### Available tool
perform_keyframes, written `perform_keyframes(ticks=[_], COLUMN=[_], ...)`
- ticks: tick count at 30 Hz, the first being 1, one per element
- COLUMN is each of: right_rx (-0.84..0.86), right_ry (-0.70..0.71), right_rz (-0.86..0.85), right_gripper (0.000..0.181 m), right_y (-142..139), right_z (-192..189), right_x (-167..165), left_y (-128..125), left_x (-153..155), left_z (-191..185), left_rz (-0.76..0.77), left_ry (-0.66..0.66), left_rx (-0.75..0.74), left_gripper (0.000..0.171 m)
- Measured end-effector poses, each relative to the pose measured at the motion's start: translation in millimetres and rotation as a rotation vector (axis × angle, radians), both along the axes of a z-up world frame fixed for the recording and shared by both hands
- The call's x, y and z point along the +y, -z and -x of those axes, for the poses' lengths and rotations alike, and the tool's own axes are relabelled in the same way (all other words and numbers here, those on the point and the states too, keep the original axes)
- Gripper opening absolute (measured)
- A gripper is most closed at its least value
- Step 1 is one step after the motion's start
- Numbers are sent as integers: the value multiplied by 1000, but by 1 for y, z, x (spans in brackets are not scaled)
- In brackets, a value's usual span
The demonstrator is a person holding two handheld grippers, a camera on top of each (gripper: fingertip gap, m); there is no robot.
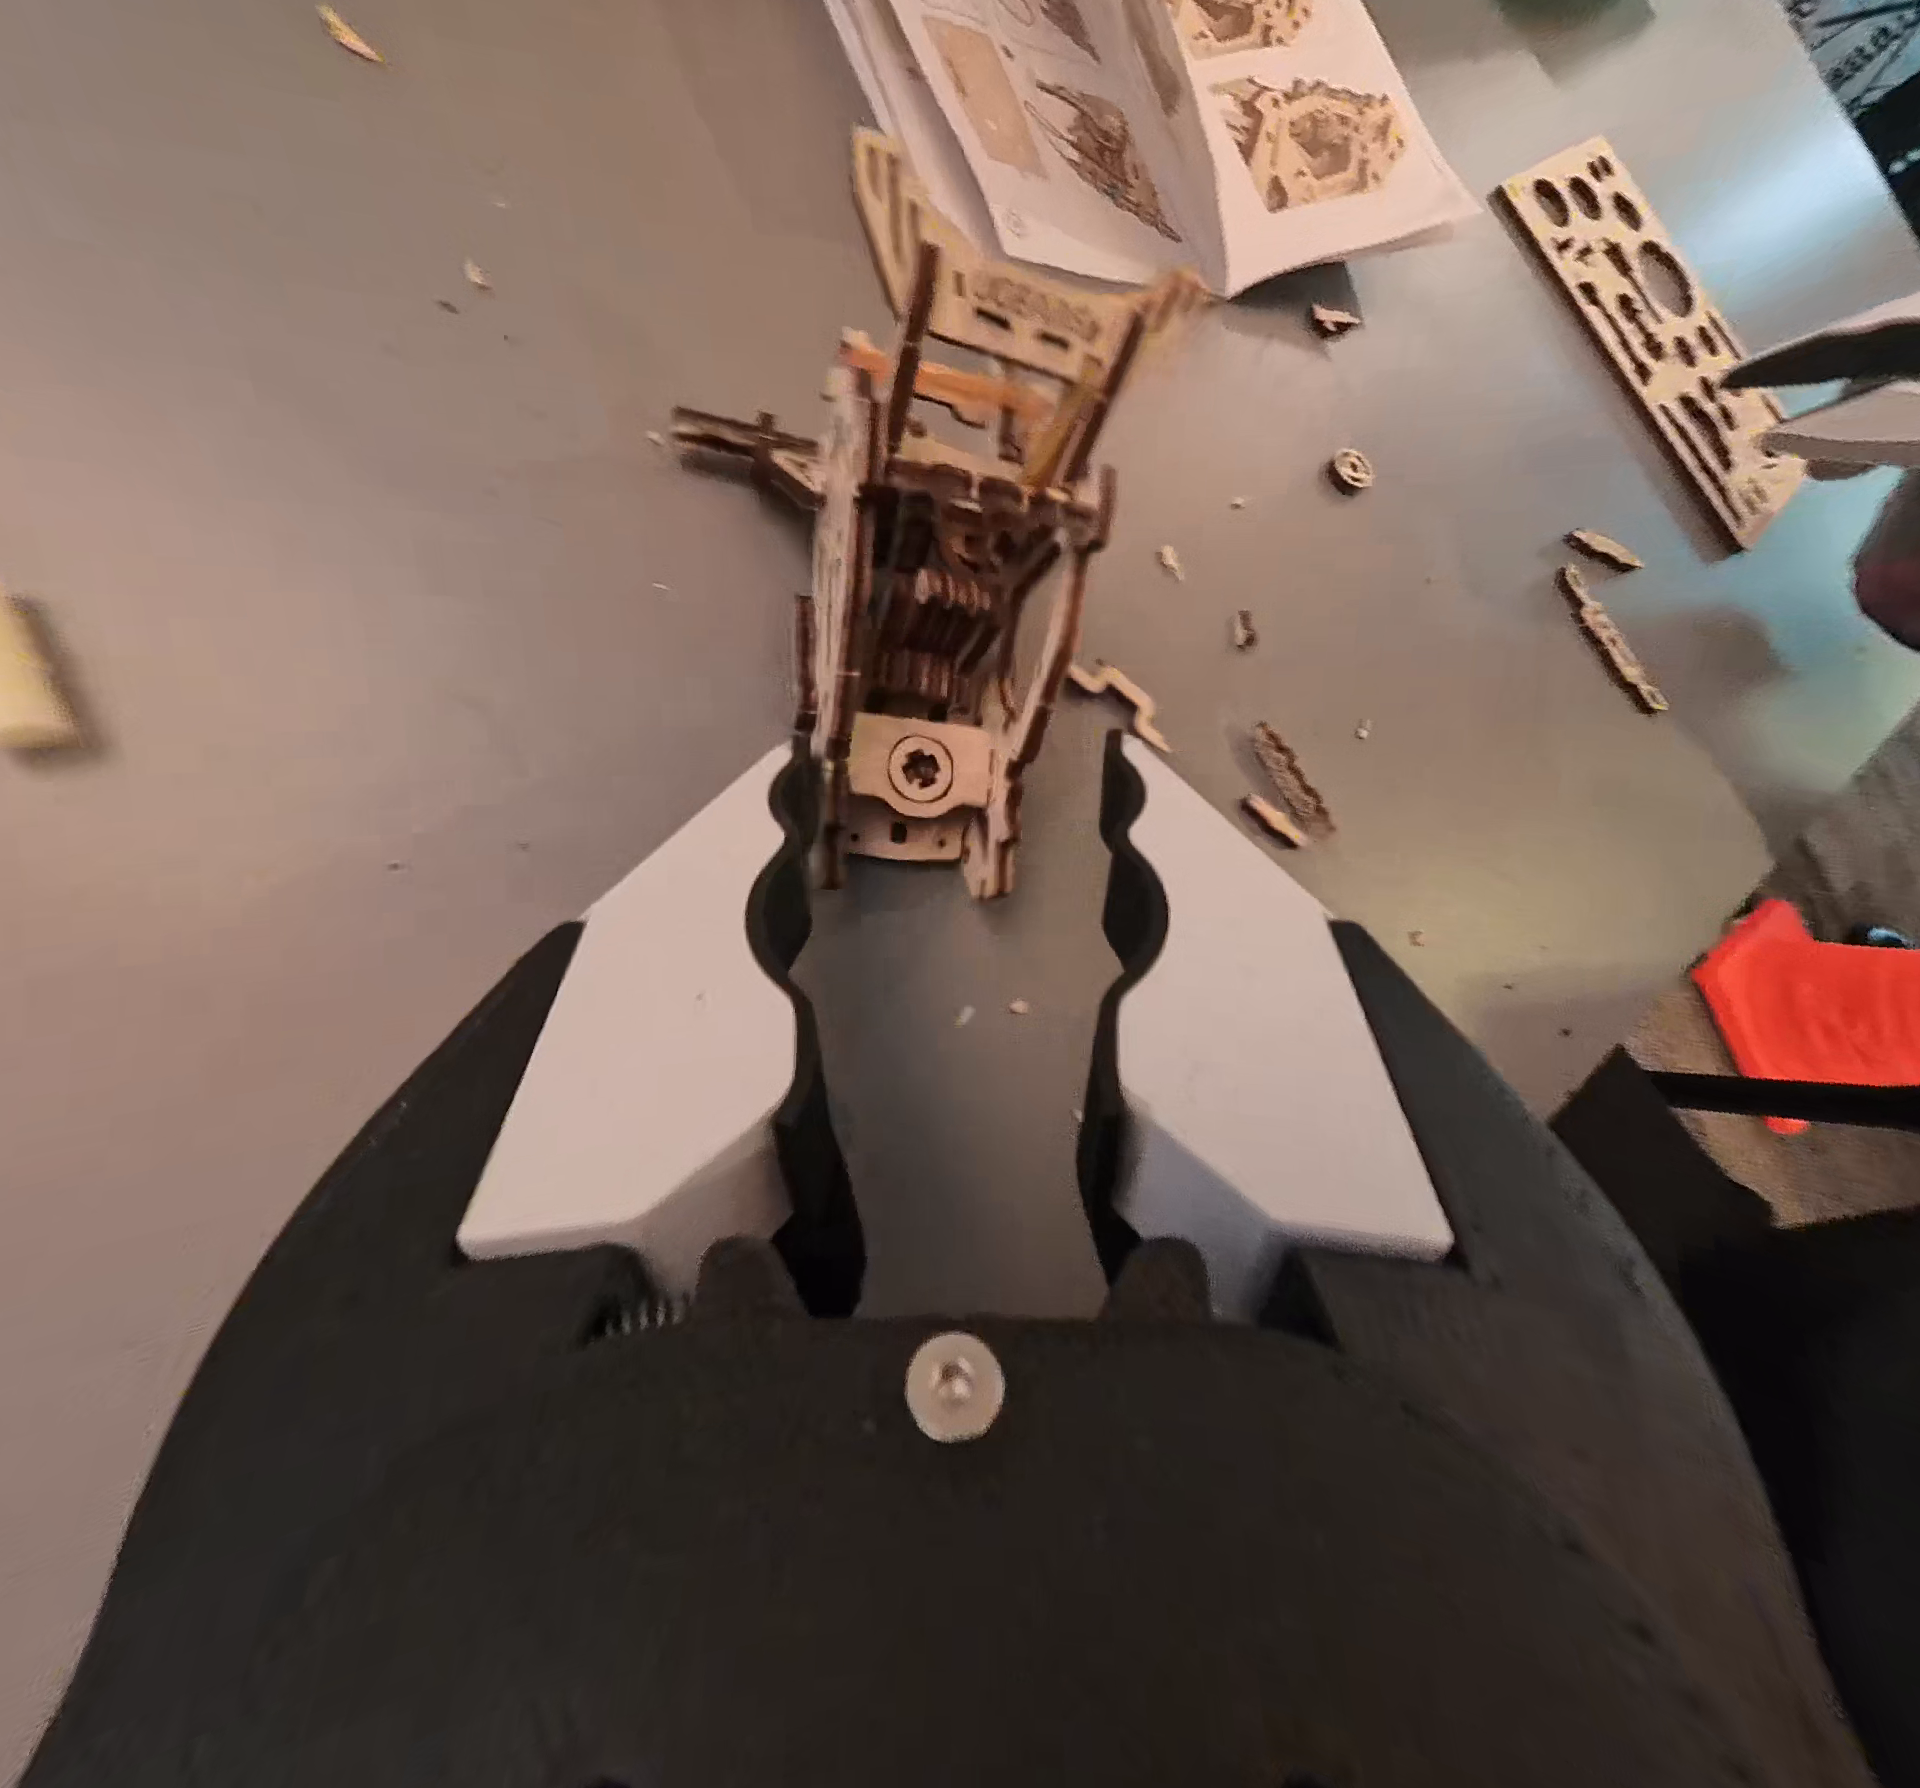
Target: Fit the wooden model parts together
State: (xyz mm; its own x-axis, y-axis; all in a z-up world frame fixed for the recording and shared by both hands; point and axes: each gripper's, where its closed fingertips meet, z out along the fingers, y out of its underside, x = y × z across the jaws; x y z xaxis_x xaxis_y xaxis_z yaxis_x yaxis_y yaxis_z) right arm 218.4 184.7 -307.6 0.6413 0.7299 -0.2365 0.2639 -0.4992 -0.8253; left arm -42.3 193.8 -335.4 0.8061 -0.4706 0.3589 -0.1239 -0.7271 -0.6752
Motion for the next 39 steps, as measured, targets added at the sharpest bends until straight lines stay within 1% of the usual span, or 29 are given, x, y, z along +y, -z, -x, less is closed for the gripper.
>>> perform_keyframes(ticks=[2, 5, 8, 9, 13, 19, 22, 24, 26, 29, 33, 35, 39], right_rx=[-12, -33, -38, -40, -46, -57, -86, -101, -116, -138, -169, -181, -187], right_ry=[-12, -29, -43, -46, -49, -44, -51, -62, -78, -109, -160, -174, -181], right_rz=[4, -5, -16, -20, -29, -26, -30, -30, -18, 5, -4, -16, -25], right_gripper=[22, 20, 20, 20, 19, 19, 20, 20, 20, 21, 21, 21, 21], right_y=[0, 0, -3, -4, -7, -5, -2, -1, 1, 5, 5, 3, 0], right_z=[3, 9, 15, 17, 19, 18, 18, 20, 20, 23, 38, 45, 51], right_x=[0, 3, 5, 6, 8, 8, 10, 11, 9, 8, 8, 10, 11], left_y=[0, -2, 5, 5, 6, 5, 4, 1, 1, -6, -6, -1, 0], left_x=[-8, -13, -15, -14, -3, 19, 23, 20, 17, 13, 5, 0, 1], left_z=[-7, -10, -10, -9, -10, -7, -11, -15, -12, -10, -6, -4, 0], left_rz=[1, -11, 12, 3, -10, -18, -13, -24, -29, -50, -47, -30, -40], left_ry=[22, 50, 78, 78, 70, 11, 22, 48, 57, 69, 81, 89, 79], left_rx=[-18, -31, -9, 1, 22, 4, -25, -54, -49, -92, -91, -74, -51], left_gripper=[49, 49, 44, 41, 40, 40, 40, 38, 39, 39, 41, 42, 43])
